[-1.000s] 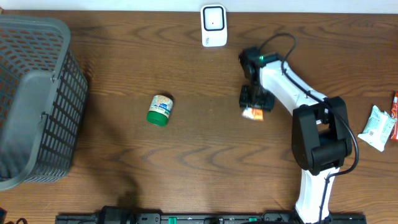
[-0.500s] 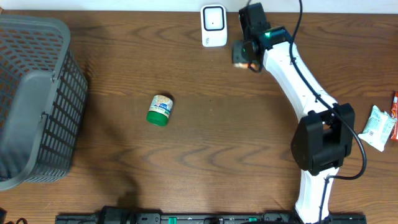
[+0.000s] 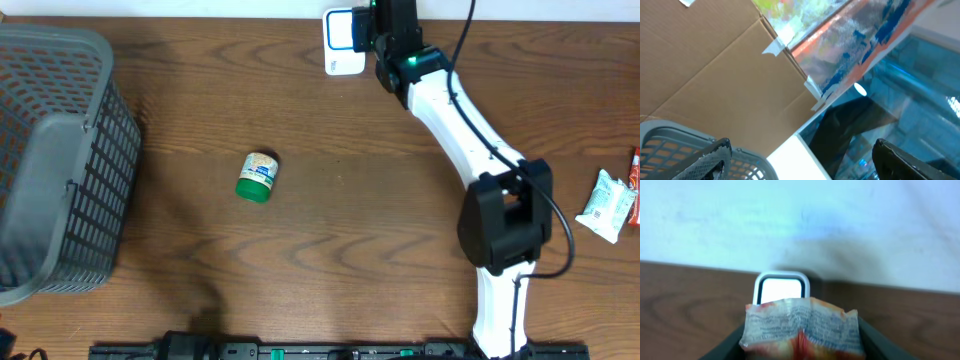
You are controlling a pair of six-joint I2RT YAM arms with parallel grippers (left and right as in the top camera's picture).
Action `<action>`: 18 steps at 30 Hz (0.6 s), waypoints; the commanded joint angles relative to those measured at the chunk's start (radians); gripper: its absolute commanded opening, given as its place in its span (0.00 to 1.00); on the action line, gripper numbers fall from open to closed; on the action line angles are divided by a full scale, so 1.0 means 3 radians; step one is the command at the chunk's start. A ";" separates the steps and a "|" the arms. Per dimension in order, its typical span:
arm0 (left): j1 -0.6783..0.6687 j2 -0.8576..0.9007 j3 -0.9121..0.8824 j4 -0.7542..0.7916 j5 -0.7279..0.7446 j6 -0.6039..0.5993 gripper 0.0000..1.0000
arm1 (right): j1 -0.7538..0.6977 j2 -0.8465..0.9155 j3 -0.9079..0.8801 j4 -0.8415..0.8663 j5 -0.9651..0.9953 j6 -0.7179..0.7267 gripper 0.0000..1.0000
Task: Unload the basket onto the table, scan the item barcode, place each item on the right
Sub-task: 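Hold the Kleenex pack in front of the white scanner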
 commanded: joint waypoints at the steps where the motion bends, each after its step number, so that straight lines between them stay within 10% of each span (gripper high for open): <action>1: 0.0020 -0.0024 -0.0022 -0.0081 0.0264 -0.0178 0.90 | 0.0022 0.0273 0.0046 0.0290 0.0076 -0.0156 0.50; 10: 0.0020 -0.0005 -0.0036 -0.0252 0.0680 -0.0261 0.90 | 0.0089 0.0785 0.0085 0.1316 0.0351 -0.0175 0.41; 18: 0.0020 0.0009 -0.0126 -0.0210 0.0680 -0.0262 0.90 | 0.0136 0.0886 0.0394 0.1025 0.0354 -0.0114 0.42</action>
